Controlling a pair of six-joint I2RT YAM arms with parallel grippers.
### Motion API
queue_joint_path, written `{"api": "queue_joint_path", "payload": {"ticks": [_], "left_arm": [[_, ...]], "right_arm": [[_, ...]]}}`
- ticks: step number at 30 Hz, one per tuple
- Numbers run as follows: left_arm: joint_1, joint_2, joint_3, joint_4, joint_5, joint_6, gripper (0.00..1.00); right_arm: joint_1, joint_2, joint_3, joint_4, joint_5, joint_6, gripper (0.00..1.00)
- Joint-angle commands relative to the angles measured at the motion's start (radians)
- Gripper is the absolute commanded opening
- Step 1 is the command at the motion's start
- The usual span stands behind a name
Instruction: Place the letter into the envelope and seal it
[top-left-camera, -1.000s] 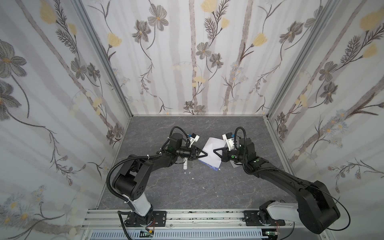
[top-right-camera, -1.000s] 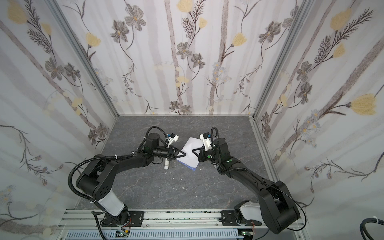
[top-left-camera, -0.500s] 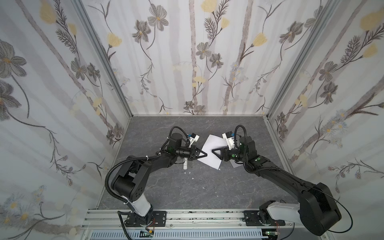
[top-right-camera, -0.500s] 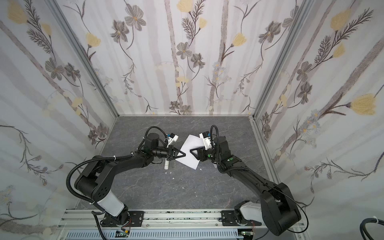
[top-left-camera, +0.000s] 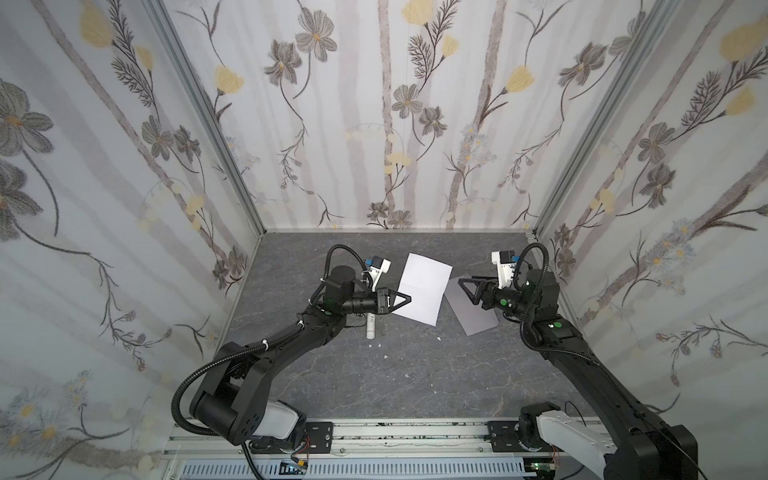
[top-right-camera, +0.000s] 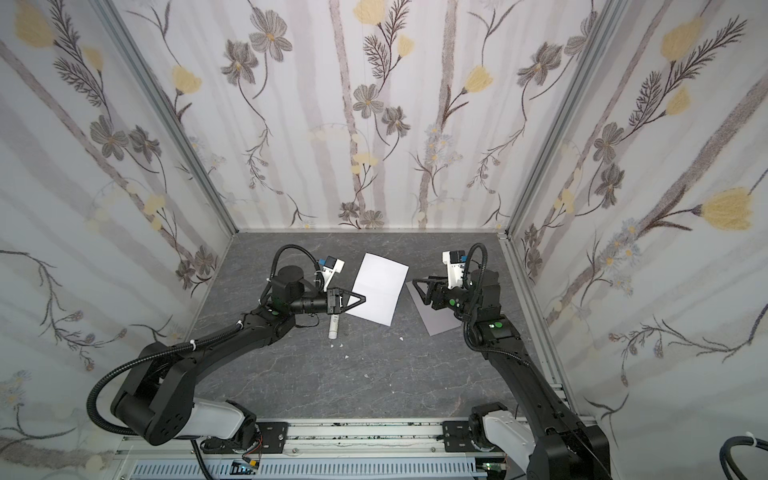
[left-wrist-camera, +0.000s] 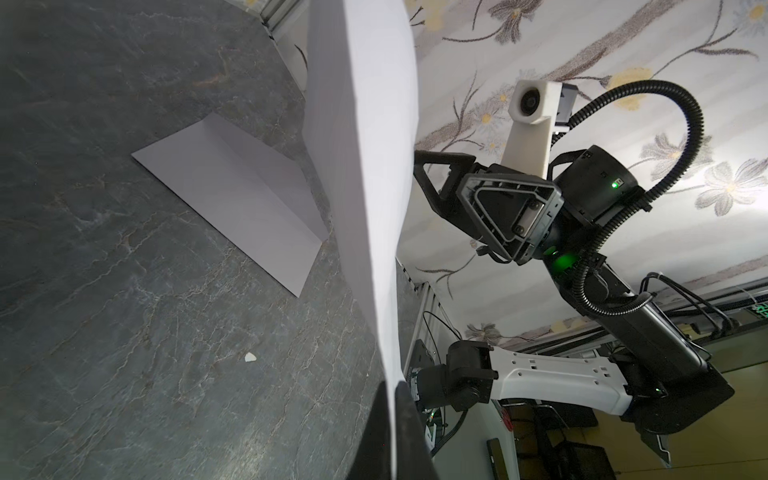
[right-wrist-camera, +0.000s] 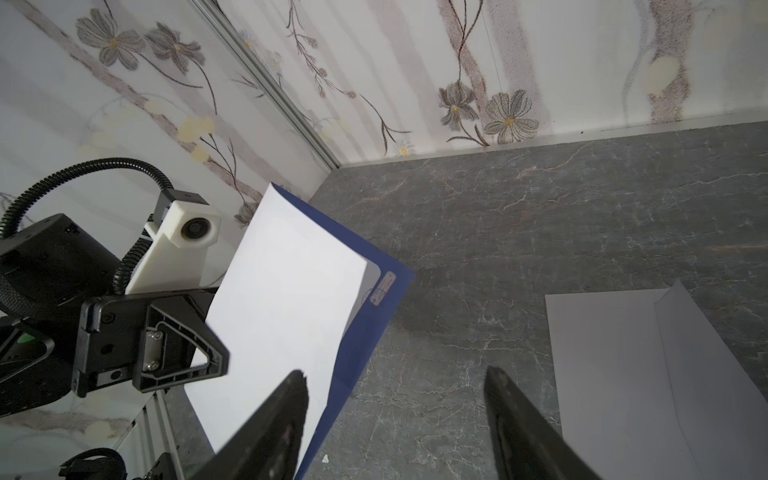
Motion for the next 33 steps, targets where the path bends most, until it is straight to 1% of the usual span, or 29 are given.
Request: {"api": "queue_joint_path", "payload": {"ticks": [1, 2, 4, 5, 8, 10, 13, 16, 21, 24, 27, 30, 33], "left_arm": [[-0.054, -0.032, 0.066, -0.24, -0.181, 0.258, 0.0], [-0.073, -0.039, 0.078, -0.277, -0.216, 0.298, 0.0], [-0.097, -0.064, 0.077, -0.292, -0.276, 0.337, 0.0], [-0.103, -0.074, 0.074, -0.293, -0.297, 0.351, 0.0], [-0.13, -0.11, 0.067, -0.316, -0.409, 0.403, 0.0], [-0.156, -0.134, 0.059, -0.329, -0.497, 0.448, 0.0], [-0.184, -0.148, 0.055, -0.351, -0.595, 0.511, 0.0], [-0.22, -0.168, 0.048, -0.363, -0.686, 0.577, 0.0], [-0.289, -0.172, 0.044, -0.365, -0.825, 0.68, 0.0], [-0.306, -0.166, 0.048, -0.363, -0.849, 0.712, 0.0], [-0.312, -0.163, 0.056, -0.363, -0.852, 0.728, 0.0], [-0.314, -0.17, 0.063, -0.36, -0.845, 0.732, 0.0], [-0.314, -0.178, 0.073, -0.36, -0.844, 0.723, 0.0]], "right_arm": [[-0.021, 0.017, 0.02, 0.053, -0.143, 0.039, 0.68], [-0.022, 0.026, 0.021, 0.069, -0.165, 0.05, 0.68], [-0.024, 0.044, 0.021, 0.103, -0.213, 0.067, 0.68], [-0.024, 0.048, 0.02, 0.115, -0.227, 0.072, 0.68], [-0.024, 0.035, 0.013, 0.166, -0.246, 0.105, 0.68], [-0.024, 0.017, 0.02, 0.164, -0.238, 0.1, 0.68], [-0.026, -0.011, 0.065, 0.128, -0.189, 0.08, 0.69], [-0.027, -0.008, 0.104, 0.106, -0.171, 0.077, 0.68], [-0.026, 0.067, 0.191, 0.097, -0.167, 0.098, 0.6], [-0.024, 0.13, 0.245, 0.097, -0.153, 0.117, 0.57], [-0.019, 0.197, 0.28, 0.147, -0.171, 0.146, 0.56], [-0.004, 0.284, 0.335, 0.137, -0.192, 0.154, 0.52], [0.023, 0.354, 0.373, 0.126, -0.221, 0.156, 0.43]]}}
